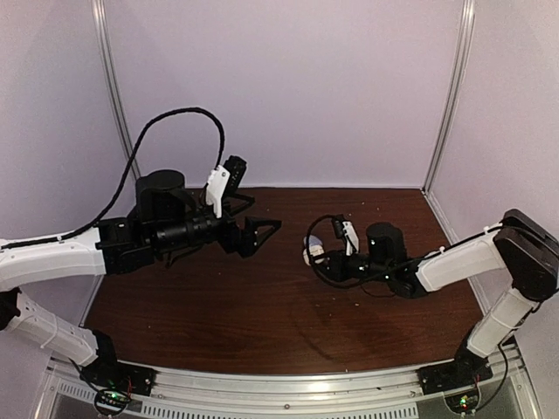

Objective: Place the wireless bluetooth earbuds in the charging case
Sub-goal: Place the charging case with the earbuds at the center of the board.

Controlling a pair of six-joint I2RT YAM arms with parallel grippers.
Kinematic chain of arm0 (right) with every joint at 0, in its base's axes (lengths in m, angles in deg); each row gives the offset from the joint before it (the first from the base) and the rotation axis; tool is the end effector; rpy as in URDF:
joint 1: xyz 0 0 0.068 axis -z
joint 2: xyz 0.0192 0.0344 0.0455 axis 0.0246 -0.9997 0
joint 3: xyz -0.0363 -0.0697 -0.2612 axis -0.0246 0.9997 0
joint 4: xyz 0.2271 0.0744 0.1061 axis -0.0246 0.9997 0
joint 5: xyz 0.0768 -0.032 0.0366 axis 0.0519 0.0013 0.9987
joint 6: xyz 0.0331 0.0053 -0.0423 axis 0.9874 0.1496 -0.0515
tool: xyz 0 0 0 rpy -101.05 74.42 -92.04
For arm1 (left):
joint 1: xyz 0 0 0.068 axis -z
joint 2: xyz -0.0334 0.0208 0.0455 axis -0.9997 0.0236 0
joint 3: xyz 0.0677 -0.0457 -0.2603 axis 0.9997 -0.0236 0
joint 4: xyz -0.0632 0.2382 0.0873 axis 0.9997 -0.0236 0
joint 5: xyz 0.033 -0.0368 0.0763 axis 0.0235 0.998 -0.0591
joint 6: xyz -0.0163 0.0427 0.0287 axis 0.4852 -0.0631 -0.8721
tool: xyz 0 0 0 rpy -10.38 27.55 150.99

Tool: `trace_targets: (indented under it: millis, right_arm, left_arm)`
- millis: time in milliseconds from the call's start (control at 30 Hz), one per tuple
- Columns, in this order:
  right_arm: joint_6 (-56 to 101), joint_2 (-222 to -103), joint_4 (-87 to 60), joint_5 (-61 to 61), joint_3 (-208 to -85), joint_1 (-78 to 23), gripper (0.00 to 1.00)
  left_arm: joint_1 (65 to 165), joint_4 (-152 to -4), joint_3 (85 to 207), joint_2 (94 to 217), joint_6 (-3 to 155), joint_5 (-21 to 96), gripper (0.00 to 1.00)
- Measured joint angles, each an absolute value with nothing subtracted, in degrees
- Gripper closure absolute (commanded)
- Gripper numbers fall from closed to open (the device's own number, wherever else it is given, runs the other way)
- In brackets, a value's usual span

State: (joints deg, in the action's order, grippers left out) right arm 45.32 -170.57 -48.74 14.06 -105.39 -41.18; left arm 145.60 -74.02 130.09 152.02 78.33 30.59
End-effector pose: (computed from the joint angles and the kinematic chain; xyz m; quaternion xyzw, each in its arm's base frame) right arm 0.2181 0.2181 0.1786 -0.1963 0.7851 0.4563 0.3700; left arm 0.1613 -0.2495 0.3388 0.2849 0.7071 -0.3850 0.5202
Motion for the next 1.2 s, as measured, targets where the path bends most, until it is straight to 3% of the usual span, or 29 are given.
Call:
trace_targets:
  millis: [333, 633, 867, 1200]
  right_arm:
    - [54.29, -189.26, -54.75, 18.54, -113.06, -39.28, 0.90]
    - [57.91, -195.32, -55.89, 18.85, -116.50, -38.29, 0.83]
    - [58.88, -195.54, -55.10, 17.84, -116.58, -37.18, 0.58]
    - [57.76, -193.70, -51.27, 16.57, -116.25, -36.43, 0.39]
  left_arm:
    - [145.58, -73.61, 126.46, 148.28, 79.01, 25.78, 0.02]
    - [145.58, -73.48, 125.22, 147.23, 79.01, 23.88, 0.02]
    - [145.58, -73.54, 125.11, 147.13, 79.01, 23.07, 0.02]
    - [145.53, -74.42, 125.13, 147.06, 79.60, 22.17, 0.02]
